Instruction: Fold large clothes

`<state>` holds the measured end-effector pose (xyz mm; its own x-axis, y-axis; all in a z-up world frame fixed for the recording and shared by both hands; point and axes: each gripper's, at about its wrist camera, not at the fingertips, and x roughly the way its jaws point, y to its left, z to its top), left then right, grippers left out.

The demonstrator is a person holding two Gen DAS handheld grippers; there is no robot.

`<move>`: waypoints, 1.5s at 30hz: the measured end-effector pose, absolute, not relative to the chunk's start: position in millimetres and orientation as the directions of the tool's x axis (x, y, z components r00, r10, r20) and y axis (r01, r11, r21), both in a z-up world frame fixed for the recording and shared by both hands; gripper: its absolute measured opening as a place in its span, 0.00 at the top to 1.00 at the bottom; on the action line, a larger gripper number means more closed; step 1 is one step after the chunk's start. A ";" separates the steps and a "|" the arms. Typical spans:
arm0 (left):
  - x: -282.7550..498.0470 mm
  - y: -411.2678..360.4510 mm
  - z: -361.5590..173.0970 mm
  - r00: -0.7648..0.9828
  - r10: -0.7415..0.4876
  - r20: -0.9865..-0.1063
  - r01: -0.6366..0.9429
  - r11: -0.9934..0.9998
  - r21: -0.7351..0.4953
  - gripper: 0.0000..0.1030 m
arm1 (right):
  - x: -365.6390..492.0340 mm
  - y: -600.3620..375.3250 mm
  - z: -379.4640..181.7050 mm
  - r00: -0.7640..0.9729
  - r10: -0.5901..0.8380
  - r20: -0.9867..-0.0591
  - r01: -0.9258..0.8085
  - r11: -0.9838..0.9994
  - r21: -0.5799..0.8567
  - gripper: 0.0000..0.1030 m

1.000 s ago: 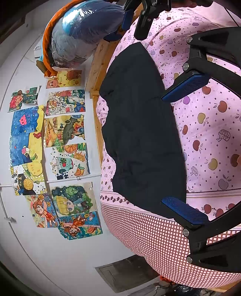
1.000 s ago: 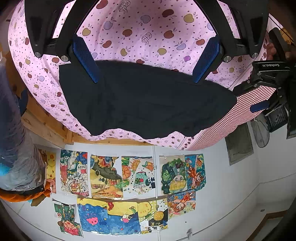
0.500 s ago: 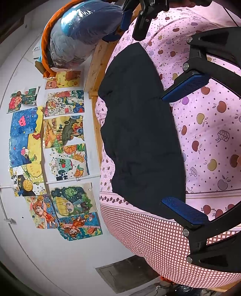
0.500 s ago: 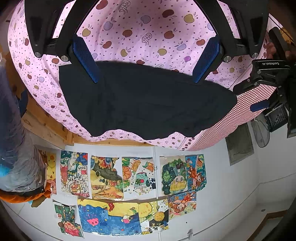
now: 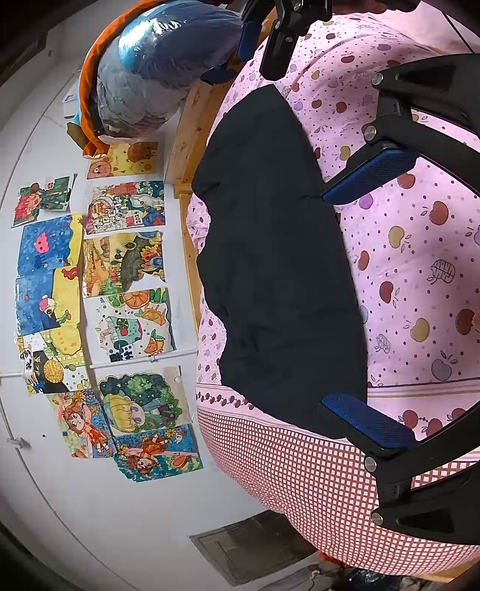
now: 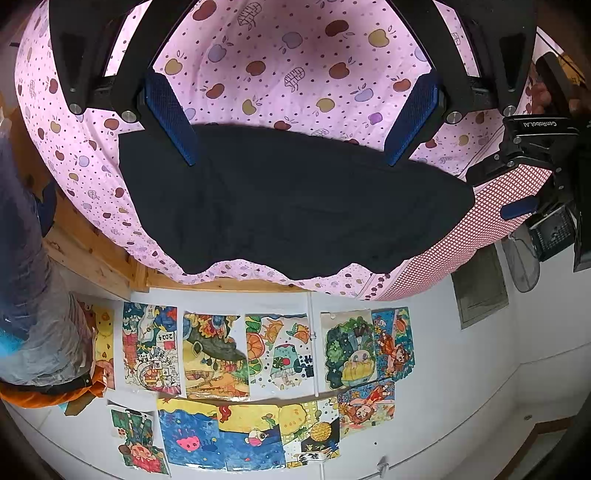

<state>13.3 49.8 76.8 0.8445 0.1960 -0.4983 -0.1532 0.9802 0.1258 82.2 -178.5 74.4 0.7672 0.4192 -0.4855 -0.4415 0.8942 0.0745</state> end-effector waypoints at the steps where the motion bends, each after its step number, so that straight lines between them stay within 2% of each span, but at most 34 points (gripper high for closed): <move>1: 13.7 50.3 77.4 0.845 0.196 -0.498 -0.153 0.980 0.126 0.00 | 81.9 -178.0 74.1 0.768 0.418 -0.486 -0.440 0.895 0.074 0.04; 41: 14.9 58.3 69.9 0.826 0.168 -0.539 -0.141 0.986 0.091 0.00 | 80.2 -175.1 70.9 0.766 0.414 -0.492 -0.436 0.897 0.076 0.04; 45: 15.8 57.8 70.9 0.818 0.215 -0.534 -0.168 0.976 0.136 0.00 | 78.3 -173.9 66.0 0.763 0.413 -0.497 -0.436 0.897 0.077 0.04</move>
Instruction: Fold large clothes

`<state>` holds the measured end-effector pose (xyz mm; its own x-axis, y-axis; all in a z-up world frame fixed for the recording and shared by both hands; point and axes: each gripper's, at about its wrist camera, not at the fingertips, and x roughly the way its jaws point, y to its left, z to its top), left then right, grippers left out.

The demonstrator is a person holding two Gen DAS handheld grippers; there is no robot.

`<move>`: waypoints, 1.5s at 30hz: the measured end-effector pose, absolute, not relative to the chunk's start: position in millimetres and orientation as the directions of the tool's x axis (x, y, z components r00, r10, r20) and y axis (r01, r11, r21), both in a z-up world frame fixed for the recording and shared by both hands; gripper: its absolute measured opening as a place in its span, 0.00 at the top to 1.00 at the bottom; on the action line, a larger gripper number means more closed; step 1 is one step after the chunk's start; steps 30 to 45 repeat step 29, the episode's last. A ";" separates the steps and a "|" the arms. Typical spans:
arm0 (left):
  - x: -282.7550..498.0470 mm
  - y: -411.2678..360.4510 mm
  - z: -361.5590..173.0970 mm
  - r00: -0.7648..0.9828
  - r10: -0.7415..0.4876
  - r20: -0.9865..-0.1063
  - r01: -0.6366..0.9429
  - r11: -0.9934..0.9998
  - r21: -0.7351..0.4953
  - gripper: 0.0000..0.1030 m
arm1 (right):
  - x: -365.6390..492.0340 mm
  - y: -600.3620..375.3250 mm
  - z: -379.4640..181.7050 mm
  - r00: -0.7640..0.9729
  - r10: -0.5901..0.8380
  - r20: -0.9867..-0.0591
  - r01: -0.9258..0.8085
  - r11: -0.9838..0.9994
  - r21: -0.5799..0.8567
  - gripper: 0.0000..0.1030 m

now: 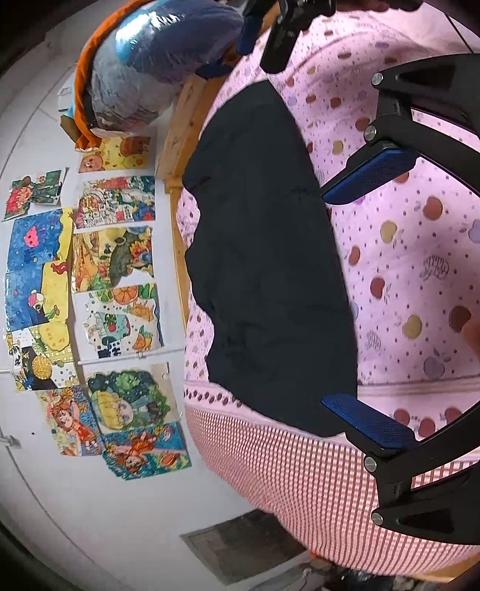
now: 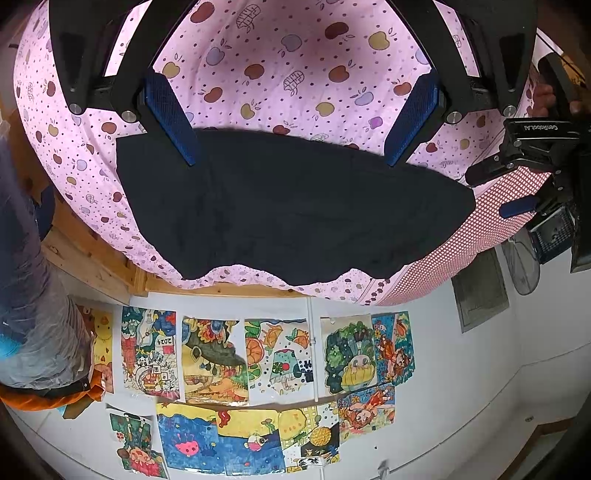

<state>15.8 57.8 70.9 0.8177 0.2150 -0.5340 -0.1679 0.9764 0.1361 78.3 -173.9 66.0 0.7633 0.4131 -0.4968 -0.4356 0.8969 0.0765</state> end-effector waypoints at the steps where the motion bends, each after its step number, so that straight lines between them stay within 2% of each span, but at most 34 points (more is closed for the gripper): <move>1: 15.2 57.1 71.0 0.818 0.211 -0.534 -0.163 0.977 0.137 0.00 | 78.5 -174.0 65.5 0.763 0.413 -0.498 -0.436 0.897 0.077 0.04; 22: 5.6 45.3 78.9 0.858 0.189 -0.477 -0.114 0.977 0.182 0.00 | 76.8 -169.3 66.4 0.758 0.408 -0.509 -0.433 0.898 0.076 0.04; 45: 9.4 46.6 77.9 0.846 0.193 -0.498 -0.120 0.977 0.175 0.00 | 76.1 -167.3 64.6 0.755 0.406 -0.516 -0.432 0.899 0.075 0.04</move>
